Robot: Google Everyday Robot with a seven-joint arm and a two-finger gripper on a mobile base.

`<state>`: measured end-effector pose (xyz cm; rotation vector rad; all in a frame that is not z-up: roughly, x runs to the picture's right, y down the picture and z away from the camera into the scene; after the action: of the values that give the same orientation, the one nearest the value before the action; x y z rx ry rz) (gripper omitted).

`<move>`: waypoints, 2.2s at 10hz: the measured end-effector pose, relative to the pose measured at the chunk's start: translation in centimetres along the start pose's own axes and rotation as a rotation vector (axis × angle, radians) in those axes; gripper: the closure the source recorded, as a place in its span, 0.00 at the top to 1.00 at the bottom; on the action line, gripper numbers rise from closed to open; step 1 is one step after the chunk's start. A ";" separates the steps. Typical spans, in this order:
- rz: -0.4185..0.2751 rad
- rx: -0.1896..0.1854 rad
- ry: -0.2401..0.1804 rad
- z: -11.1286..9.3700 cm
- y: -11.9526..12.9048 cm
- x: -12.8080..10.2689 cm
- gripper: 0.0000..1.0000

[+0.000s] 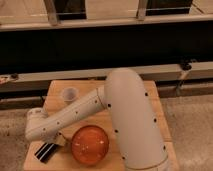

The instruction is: Place the eraser in the ceramic cup

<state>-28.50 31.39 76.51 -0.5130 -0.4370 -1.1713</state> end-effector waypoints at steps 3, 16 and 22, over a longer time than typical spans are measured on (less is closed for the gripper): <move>-0.002 -0.003 0.000 -0.4 0.2 0.0 0.00; -0.098 0.048 0.067 -2.0 0.1 1.5 0.00; -0.176 0.088 0.006 -2.5 -0.3 3.3 0.00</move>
<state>-27.58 27.32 76.46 -0.4008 -0.5340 -1.3164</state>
